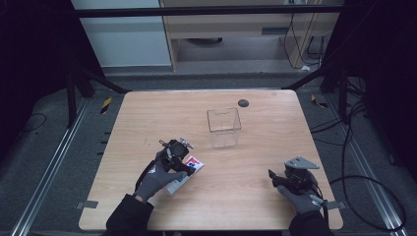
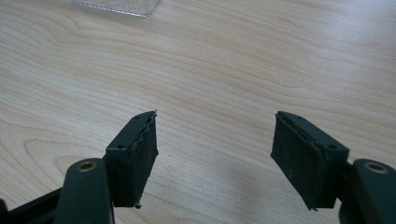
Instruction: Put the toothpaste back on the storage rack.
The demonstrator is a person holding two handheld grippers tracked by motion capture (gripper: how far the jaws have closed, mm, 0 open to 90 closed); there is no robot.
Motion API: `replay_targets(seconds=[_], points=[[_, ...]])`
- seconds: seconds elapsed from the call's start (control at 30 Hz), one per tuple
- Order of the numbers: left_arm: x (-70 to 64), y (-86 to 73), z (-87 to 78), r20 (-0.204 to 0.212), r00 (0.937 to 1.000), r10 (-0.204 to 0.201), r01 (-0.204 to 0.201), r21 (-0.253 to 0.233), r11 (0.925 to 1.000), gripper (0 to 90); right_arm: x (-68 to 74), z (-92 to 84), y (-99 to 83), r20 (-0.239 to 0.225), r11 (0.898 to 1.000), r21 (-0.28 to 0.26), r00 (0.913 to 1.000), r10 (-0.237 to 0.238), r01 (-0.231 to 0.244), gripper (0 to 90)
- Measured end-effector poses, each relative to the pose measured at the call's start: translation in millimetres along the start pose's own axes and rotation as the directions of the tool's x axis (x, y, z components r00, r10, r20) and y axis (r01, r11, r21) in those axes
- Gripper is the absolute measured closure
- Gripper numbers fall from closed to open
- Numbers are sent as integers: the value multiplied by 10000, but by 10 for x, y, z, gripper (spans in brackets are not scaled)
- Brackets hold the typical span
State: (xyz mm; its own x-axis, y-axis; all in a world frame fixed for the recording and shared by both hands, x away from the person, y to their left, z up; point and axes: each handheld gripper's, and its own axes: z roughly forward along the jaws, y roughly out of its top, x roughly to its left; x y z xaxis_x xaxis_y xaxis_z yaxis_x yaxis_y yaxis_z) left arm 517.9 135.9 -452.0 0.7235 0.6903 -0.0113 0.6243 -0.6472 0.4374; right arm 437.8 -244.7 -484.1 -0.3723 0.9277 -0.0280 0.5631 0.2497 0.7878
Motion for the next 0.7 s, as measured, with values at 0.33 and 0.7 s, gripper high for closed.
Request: replay_targets(seconds=[0.33,0.7], points=[[6,12,115,39,10000,-30,28,336,9994,345,3,9,4,-60,10000,63,10000,13,-13,309],[2,20,176,73,9998,-166,163,516,9985,360,7,21,3,-44,9999,141,10000,-40,40,308]])
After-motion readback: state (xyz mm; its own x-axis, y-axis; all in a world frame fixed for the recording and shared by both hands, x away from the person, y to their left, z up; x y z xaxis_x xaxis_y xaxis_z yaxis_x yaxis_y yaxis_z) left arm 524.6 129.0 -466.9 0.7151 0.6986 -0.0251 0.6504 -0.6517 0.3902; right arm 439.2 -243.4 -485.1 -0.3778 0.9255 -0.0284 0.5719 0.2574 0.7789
